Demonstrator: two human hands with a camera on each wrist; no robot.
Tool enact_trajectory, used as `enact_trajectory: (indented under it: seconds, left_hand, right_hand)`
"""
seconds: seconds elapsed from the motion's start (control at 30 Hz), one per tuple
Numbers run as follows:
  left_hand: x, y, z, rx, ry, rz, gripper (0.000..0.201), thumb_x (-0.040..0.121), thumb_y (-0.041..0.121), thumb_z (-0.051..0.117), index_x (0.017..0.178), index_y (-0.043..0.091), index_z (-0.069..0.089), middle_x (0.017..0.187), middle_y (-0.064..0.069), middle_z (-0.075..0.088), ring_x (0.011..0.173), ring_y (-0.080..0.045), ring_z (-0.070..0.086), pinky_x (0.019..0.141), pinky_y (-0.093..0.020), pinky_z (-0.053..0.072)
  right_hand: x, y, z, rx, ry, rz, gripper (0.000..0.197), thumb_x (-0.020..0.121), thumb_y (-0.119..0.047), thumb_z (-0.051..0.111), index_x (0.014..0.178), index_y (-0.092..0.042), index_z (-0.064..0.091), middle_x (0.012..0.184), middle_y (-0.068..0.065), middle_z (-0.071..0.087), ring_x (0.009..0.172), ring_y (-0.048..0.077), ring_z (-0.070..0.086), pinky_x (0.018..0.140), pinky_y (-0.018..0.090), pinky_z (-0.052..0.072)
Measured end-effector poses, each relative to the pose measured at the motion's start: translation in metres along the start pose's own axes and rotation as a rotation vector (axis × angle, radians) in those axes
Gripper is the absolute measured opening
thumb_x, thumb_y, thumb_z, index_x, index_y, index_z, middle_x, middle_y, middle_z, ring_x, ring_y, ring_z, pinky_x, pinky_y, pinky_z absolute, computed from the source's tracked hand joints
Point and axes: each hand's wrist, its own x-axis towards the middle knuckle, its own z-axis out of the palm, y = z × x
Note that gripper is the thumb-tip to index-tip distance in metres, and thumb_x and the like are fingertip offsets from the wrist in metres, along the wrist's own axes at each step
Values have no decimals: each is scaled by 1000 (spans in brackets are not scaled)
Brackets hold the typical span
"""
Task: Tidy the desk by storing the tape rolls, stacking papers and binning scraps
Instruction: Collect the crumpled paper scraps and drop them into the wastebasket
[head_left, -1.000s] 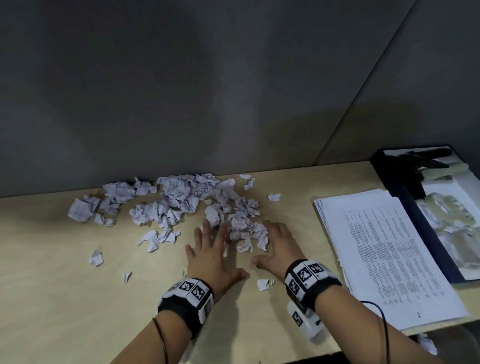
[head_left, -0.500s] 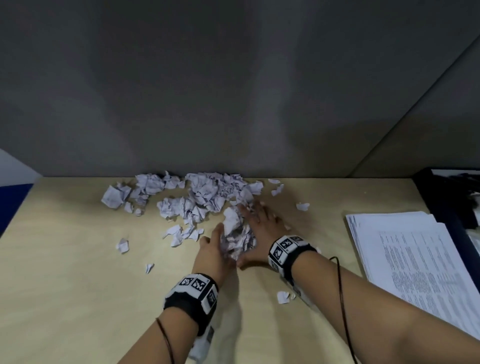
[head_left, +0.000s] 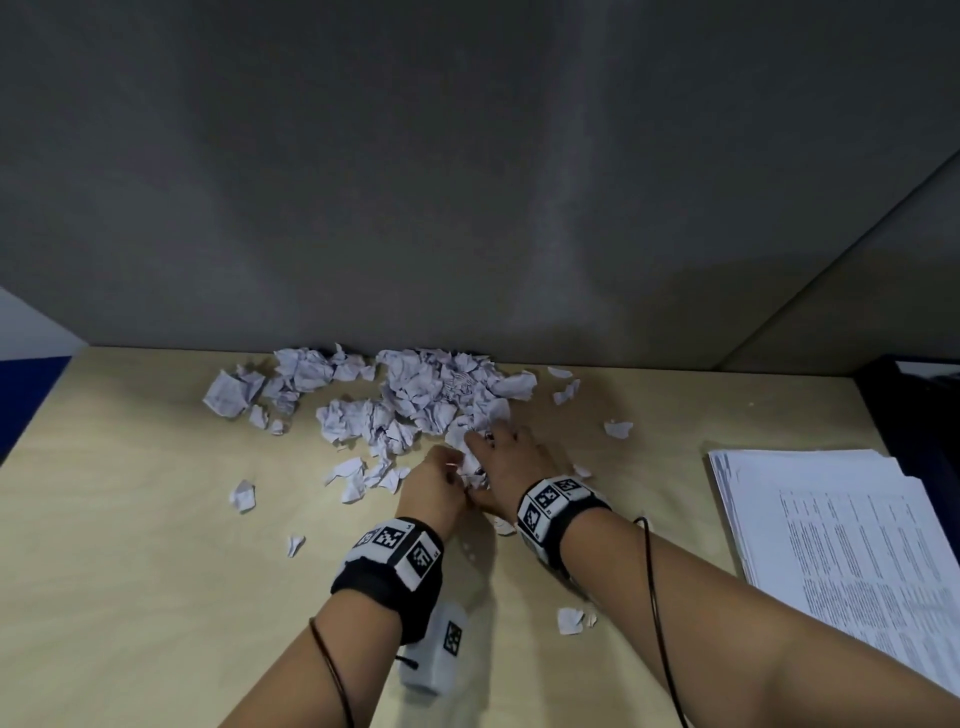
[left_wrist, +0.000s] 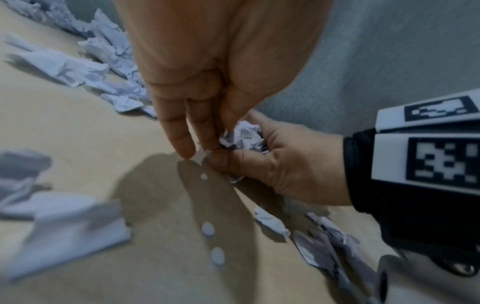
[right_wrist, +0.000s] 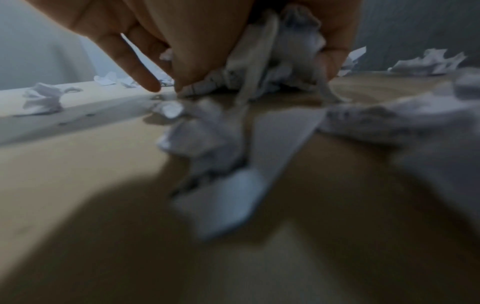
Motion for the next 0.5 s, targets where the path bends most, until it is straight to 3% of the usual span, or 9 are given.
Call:
enact_trajectory:
  seconds: [0.17, 0.33, 0.43, 0.5]
  left_hand:
    - [2, -2, -5, -36, 36, -19, 28, 88, 9, 54, 115, 14, 51, 98, -11, 67, 86, -26, 62, 69, -25, 41]
    - [-1, -11, -8, -54, 22, 2, 25, 86, 6, 53, 109, 14, 57, 99, -5, 70, 86, -20, 65, 77, -26, 50]
    - [-4, -15, -11, -30, 12, 23, 24, 85, 5, 55, 108, 13, 57, 94, 1, 69, 80, -14, 63, 75, -23, 49]
    - [-7, -18, -13, 21, 3, 43, 24, 86, 6, 55, 109, 12, 58, 93, 3, 67, 76, -9, 58, 71, -18, 43]
  right_hand:
    - [10, 5, -11, 66, -50, -71, 53, 88, -35, 57, 135, -20, 38, 136, 14, 39, 112, 37, 48, 89, 38, 44]
    - [15, 3, -22, 85, -81, -85, 39, 92, -21, 51, 130, -16, 43, 121, 17, 50, 104, 37, 56, 81, 38, 48]
    - [13, 7, -31, 111, -96, -64, 43, 90, -22, 54, 132, -18, 42, 123, 17, 53, 108, 35, 56, 85, 37, 47]
    - [5, 14, -39, 195, -86, -5, 47, 90, -22, 56, 134, -19, 41, 127, 14, 54, 113, 32, 55, 90, 36, 46]
